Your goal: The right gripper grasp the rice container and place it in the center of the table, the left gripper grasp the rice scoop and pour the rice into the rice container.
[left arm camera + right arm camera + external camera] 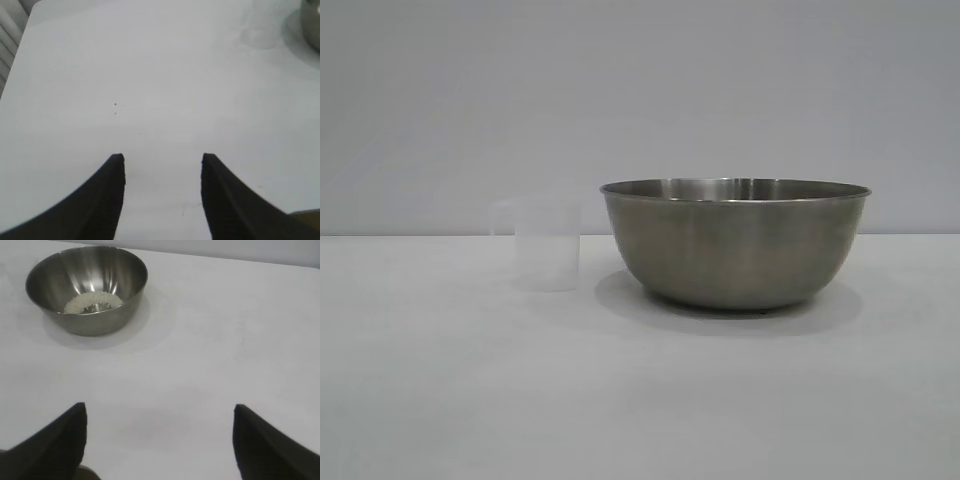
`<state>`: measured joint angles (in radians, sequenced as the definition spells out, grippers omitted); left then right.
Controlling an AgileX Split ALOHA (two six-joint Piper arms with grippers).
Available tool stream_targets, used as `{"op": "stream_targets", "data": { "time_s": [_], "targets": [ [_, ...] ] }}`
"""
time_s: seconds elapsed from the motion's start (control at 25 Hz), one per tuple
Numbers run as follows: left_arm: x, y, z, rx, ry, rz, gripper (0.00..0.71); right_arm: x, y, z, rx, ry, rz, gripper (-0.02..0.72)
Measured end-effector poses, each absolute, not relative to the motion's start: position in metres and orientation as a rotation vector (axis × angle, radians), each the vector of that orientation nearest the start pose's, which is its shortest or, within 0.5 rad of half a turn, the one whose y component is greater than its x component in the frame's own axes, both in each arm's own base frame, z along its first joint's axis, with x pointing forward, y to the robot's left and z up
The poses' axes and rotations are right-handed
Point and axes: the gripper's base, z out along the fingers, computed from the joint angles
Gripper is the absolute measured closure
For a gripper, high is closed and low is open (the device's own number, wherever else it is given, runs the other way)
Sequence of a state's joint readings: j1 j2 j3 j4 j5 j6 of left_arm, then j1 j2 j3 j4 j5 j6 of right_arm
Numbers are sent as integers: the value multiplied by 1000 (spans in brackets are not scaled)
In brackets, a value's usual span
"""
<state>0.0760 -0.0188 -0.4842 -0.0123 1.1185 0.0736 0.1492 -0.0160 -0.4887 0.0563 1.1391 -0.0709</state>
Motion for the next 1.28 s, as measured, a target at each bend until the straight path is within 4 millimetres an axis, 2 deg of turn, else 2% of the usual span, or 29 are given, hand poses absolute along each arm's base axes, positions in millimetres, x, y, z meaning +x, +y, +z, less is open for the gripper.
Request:
{"op": "stream_targets", "data": {
  "time_s": [0.24, 1.28],
  "targets": [
    [-8, -1, 268, -3, 2100, 79, 382, -10, 4, 268, -98, 2114, 36, 158],
    [-8, -1, 268, -3, 2100, 79, 382, -10, 5, 268, -89, 2115, 31, 158]
  ]
}}
